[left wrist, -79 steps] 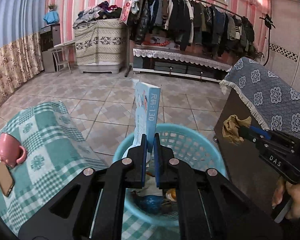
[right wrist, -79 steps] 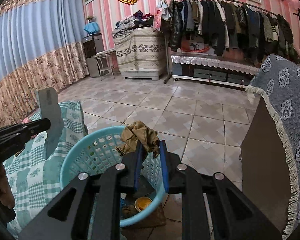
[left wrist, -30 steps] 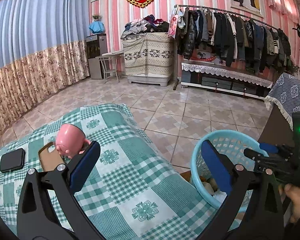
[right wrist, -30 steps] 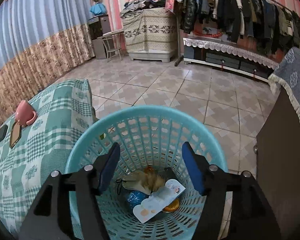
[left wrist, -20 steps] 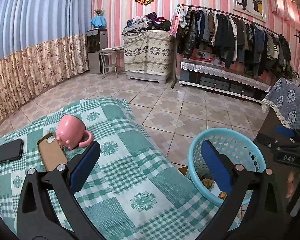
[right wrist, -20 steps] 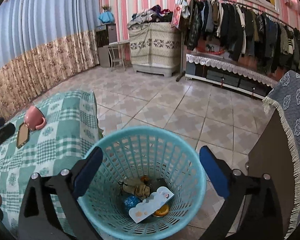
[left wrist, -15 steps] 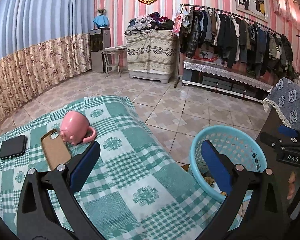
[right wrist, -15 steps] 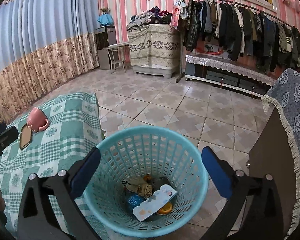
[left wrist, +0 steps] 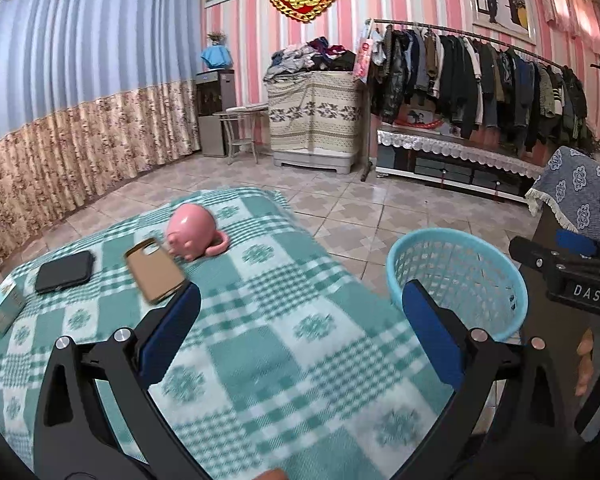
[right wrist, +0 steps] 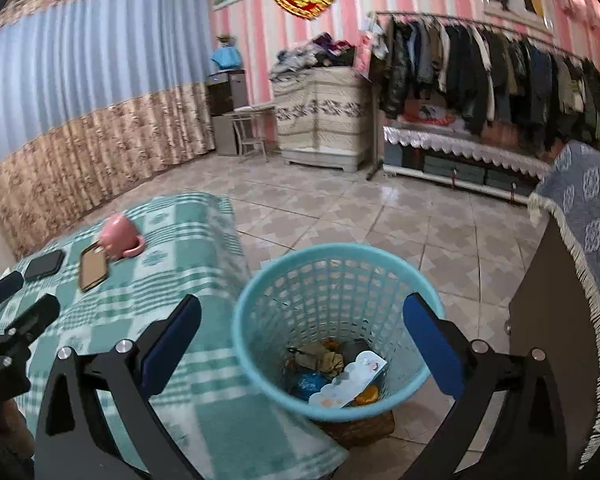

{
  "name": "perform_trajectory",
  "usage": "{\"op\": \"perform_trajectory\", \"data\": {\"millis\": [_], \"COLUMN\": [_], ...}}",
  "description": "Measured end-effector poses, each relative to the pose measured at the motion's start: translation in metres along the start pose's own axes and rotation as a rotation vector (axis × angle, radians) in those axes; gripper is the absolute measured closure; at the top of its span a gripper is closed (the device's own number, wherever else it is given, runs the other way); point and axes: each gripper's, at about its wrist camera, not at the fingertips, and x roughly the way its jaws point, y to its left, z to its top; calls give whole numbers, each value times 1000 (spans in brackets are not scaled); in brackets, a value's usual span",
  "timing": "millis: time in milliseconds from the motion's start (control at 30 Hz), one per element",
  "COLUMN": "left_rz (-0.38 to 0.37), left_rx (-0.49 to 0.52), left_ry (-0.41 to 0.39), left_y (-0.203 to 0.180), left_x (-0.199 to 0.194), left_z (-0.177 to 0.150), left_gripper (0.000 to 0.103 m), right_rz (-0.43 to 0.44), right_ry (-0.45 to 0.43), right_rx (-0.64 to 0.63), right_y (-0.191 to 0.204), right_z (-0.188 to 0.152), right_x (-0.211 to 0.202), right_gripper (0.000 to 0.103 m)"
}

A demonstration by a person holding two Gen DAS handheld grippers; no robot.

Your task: Collect trash

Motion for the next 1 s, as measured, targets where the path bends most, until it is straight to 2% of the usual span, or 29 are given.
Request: {"op": "perform_trajectory", "data": {"millis": [100,333,533,667,1000], "left_rz": [2,65,100,127,127], "left_rx": [-18,-72,-90,-91,-95], "left_ry": [7,-20,-51,-80,-102], "left_y": [8,29,40,40,37], "left_x": [-16,-57,-81,-96,-112], "left_z": [-9,-25,-33,-37,-50], "left_gripper": [5,5,5,5,5], "right_rz": [6,52,69,81,91], "right_ry": [-19,-62,-72,-93,-94], "right_rx": [-24,-51,-72,-75,-89], "right_y": [17,54,73,77,81], "right_z": [-7,-24,-38,-46,-60], "right_x": [-19,-60,-79,-92,-97], "right_gripper": [4,4,4,4,4]}}
